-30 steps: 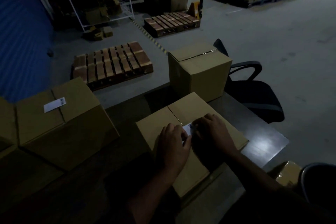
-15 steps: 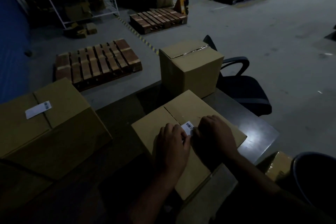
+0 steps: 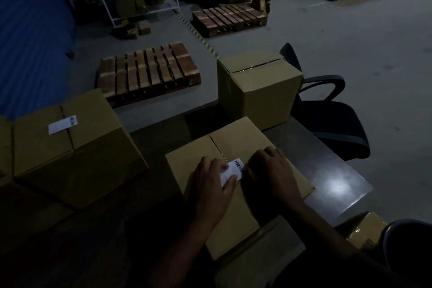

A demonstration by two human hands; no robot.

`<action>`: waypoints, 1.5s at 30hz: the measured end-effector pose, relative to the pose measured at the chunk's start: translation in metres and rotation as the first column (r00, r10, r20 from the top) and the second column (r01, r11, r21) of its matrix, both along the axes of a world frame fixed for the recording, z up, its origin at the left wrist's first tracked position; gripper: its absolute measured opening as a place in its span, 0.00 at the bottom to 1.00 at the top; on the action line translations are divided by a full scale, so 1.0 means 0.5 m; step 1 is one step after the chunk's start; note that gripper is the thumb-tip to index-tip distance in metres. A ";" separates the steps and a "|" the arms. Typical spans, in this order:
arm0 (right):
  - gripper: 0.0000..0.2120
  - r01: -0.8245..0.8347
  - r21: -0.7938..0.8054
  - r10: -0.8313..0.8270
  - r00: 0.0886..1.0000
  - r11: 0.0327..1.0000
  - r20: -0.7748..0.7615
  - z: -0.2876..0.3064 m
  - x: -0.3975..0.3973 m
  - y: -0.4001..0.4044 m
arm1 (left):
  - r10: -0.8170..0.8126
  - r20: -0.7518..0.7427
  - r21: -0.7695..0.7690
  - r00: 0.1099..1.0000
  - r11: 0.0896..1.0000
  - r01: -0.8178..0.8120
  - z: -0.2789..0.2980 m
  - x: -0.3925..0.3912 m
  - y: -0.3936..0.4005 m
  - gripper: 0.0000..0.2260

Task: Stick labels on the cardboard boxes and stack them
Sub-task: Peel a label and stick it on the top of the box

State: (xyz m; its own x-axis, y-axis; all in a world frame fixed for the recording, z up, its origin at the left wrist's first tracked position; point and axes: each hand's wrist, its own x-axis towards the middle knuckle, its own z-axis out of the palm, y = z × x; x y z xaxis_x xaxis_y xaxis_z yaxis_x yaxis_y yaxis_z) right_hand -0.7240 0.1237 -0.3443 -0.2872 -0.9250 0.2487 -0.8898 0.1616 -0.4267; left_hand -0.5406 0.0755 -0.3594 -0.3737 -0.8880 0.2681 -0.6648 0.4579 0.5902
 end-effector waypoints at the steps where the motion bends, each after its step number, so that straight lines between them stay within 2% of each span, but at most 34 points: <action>1: 0.09 0.009 -0.006 -0.009 1.000 1.000 0.014 -0.003 -0.007 0.001 | 0.005 -0.004 0.003 1.000 1.000 -0.005 -0.003 0.000 -0.001 0.15; 6: 0.13 -0.059 -0.011 0.059 0.998 0.998 -0.030 -0.007 -0.015 0.005 | 0.025 -0.013 0.019 1.000 0.999 -0.025 -0.002 0.004 0.001 0.17; 9: 0.10 -0.075 -0.038 0.073 0.996 0.996 -0.044 -0.002 -0.011 0.003 | 0.022 -0.026 0.021 0.999 1.000 -0.021 0.000 0.006 0.002 0.16; 13: 0.16 -0.114 0.003 0.114 0.989 0.993 -0.094 -0.010 -0.013 -0.005 | 0.032 -0.038 0.020 0.999 0.999 -0.032 -0.001 0.003 0.001 0.16; 17: 0.11 -0.116 -0.003 0.116 0.992 0.993 -0.055 -0.004 -0.011 -0.007 | 0.032 -0.072 0.023 0.997 0.999 -0.031 -0.002 0.003 -0.002 0.15; 21: 0.15 -0.174 0.018 0.174 0.982 0.985 -0.068 -0.001 -0.022 -0.009 | 0.055 -0.077 -0.004 0.995 0.998 -0.055 0.002 0.003 0.000 0.14; 25: 0.14 -0.126 0.032 0.129 0.988 0.991 -0.090 0.013 -0.053 -0.029 | 0.290 -0.012 -0.079 0.957 0.954 -0.290 -0.001 0.023 0.010 0.28; 28: 0.18 -0.091 0.029 0.093 0.993 0.995 -0.070 0.015 -0.071 -0.039 | 0.472 -0.006 -0.021 0.882 0.882 -0.472 -0.008 0.055 0.035 0.37; 30: 0.20 -0.122 0.034 0.123 0.992 0.992 -0.018 0.015 -0.075 -0.042 | 0.510 -0.023 0.069 0.860 0.859 -0.508 -0.012 0.069 0.048 0.39; 33: 0.20 -0.105 0.018 0.105 0.994 0.994 -0.018 0.018 -0.071 -0.037 | 0.494 -0.118 0.227 0.861 0.858 -0.461 -0.011 0.070 0.045 0.39; 38: 0.24 0.067 0.053 -0.058 0.986 0.996 -0.153 0.019 -0.053 0.014 | 0.401 -0.122 0.225 0.908 0.902 -0.368 0.015 0.053 -0.038 0.40; 41: 0.20 0.026 0.077 -0.011 0.984 0.997 -0.180 0.033 -0.036 0.075 | 0.225 -0.064 0.236 0.972 0.950 -0.205 0.045 0.032 -0.112 0.34; 45: 0.14 -0.077 0.139 0.091 0.991 0.987 -0.093 0.048 0.009 0.147 | 0.012 -0.077 0.317 0.997 0.948 0.013 0.062 0.006 -0.161 0.29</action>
